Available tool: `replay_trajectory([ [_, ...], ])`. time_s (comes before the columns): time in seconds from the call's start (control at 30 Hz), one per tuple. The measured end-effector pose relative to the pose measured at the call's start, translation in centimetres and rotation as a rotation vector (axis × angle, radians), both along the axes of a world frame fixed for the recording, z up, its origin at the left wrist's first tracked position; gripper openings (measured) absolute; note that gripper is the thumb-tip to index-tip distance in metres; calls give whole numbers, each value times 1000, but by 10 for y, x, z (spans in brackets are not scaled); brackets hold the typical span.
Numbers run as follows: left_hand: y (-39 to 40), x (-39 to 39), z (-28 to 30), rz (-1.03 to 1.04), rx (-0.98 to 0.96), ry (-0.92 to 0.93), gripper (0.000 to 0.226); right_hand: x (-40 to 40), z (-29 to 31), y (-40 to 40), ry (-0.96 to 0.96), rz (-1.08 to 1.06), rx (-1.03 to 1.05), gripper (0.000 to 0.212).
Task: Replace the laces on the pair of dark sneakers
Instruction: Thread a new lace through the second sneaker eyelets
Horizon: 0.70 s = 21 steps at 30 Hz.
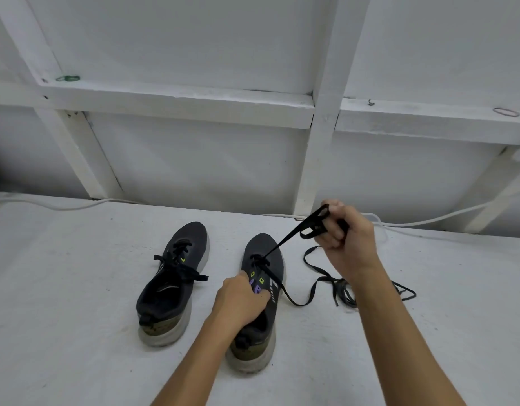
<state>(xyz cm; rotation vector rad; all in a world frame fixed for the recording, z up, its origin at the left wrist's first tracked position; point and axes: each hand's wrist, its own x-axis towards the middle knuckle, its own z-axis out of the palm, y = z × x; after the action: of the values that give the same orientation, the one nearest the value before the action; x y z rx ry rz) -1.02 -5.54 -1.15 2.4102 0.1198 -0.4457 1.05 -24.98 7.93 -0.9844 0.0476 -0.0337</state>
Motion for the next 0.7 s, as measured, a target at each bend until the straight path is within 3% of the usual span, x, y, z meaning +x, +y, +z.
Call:
replay_trajectory([
  [0.1,1,1,-2,-5,-2,0,25,0,8,3,-82,25,-193,12],
  [0.2,1,3,-2,-1,27,-9,29,0,15,13,-173,91,-607,17],
  [0.3,0,10,0,-21,102,-194,44,2,21,22,-212,117,-907,9],
  [0.37,-3,19,5,-44,38,-317,46,5,21,27,-233,110,-992,9],
  [0.47,-1,34,15,70,-57,-432,10,11,10,29,-207,43,-1083,14],
  [0.57,10,46,21,210,-177,-443,14,12,-11,25,-136,26,-1169,10],
  [0.7,11,47,14,-231,-63,-405,13,10,-34,20,-56,80,-1095,23],
])
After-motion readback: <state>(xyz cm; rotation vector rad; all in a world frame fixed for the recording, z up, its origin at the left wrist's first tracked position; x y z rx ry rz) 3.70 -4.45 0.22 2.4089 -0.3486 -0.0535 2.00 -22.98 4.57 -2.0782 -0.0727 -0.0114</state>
